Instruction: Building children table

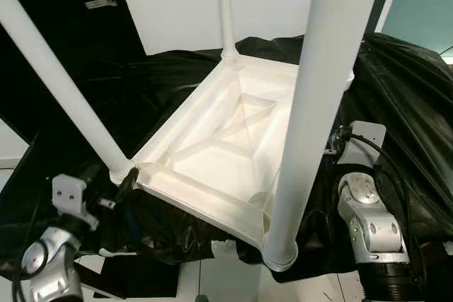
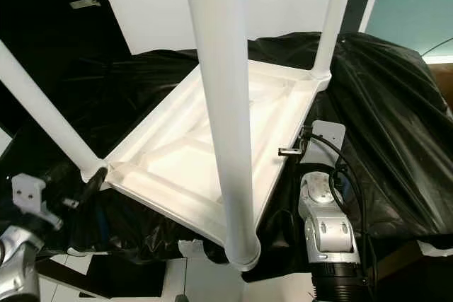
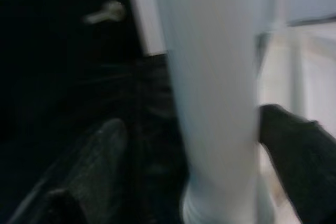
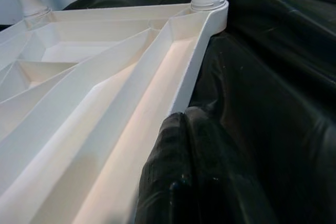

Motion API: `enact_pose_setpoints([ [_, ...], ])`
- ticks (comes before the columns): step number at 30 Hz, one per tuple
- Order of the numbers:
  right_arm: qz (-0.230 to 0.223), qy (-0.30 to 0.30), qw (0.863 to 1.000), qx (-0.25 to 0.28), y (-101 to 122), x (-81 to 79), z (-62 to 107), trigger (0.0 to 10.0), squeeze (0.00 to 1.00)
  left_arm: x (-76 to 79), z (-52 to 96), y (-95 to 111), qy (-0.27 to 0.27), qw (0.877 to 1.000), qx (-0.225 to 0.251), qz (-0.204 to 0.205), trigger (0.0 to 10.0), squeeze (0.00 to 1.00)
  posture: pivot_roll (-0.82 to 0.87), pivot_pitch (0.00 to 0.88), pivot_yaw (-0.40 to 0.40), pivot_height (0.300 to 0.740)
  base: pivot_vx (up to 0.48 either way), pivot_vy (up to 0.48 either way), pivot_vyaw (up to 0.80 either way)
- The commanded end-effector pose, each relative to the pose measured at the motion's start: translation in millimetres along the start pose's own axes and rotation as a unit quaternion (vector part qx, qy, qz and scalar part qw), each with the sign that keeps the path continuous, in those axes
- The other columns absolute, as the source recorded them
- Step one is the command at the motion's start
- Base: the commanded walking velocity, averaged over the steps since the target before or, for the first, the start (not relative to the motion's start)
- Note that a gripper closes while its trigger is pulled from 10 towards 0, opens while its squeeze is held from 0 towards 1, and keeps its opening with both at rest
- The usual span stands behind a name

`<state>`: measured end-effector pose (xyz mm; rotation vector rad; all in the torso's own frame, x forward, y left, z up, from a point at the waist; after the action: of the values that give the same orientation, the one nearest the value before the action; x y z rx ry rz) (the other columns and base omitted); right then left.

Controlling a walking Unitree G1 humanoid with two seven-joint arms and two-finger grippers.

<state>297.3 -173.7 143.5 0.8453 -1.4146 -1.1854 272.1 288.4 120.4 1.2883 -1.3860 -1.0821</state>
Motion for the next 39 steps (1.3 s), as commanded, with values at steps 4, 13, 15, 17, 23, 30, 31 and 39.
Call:
enact_pose_setpoints([
  [4,0.002,-0.006,1.000,0.000,0,2.4,2.0,10.0,0.00,8.8,-16.7,-3,0.017,1.000,0.001,0.012,10.0,0.04,0.05,0.000,0.062,0.740,0.000,0.000,0.00],
  [13,0.003,-0.013,1.000,-0.001,-1,5.2,3.6,10.0,0.00,31.4,-27.3,-8,-0.027,1.000,-0.001,0.015,0.0,0.05,0.04,0.000,0.066,0.740,0.000,0.000,0.00],
  [15,0.003,-0.014,1.000,-0.001,-1,5.5,3.7,10.0,0.00,33.2,-27.3,-9,-0.030,0.999,-0.001,0.014,0.0,0.05,0.04,0.000,0.066,0.740,0.000,0.000,0.00],
  [17,0.003,-0.015,1.000,-0.002,-1,6.0,4.1,10.0,0.00,36.7,-28.3,-11,-0.033,0.999,-0.003,0.014,0.0,0.04,0.04,0.000,0.064,0.740,0.000,0.000,0.00],
  [23,0.001,-0.014,1.000,-0.003,-1,4.1,4.0,10.0,0.00,51.7,-43.3,-7,-0.045,0.999,0.010,0.027,0.0,0.02,0.05,0.000,0.063,0.740,0.000,0.000,0.00],
  [30,-0.002,-0.013,1.000,-0.003,0,1.9,3.3,10.0,0.00,59.8,-71.8,7,-0.040,0.998,0.034,0.040,0.0,0.00,0.05,0.000,0.068,0.740,0.000,0.000,0.00],
  [31,-0.003,-0.013,1.000,-0.003,0,1.7,3.2,10.0,0.00,60.6,-74.8,9,-0.039,0.998,0.037,0.042,0.0,0.00,0.05,0.000,0.068,0.740,0.000,0.000,0.00],
  [39,-0.004,-0.016,1.000,-0.004,-1,2.7,5.1,10.0,0.00,63.2,-85.5,16,-0.047,0.997,0.046,0.042,0.0,0.00,0.03,0.000,0.074,0.740,0.000,0.000,0.00],
])
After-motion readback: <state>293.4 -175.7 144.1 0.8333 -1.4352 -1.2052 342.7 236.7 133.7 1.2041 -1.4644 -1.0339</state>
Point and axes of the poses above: a point about 5 cm out from each wrist's last joint towards the gripper, its own z axis pointing back from the gripper into the wrist, its own y axis along the axis of the wrist's last joint, x = y × z, the point moved 1 cm from there along -z, pointing out of the wrist towards the gripper, and after that the axes turned 12 degrees about z, right-handed, at the moved point
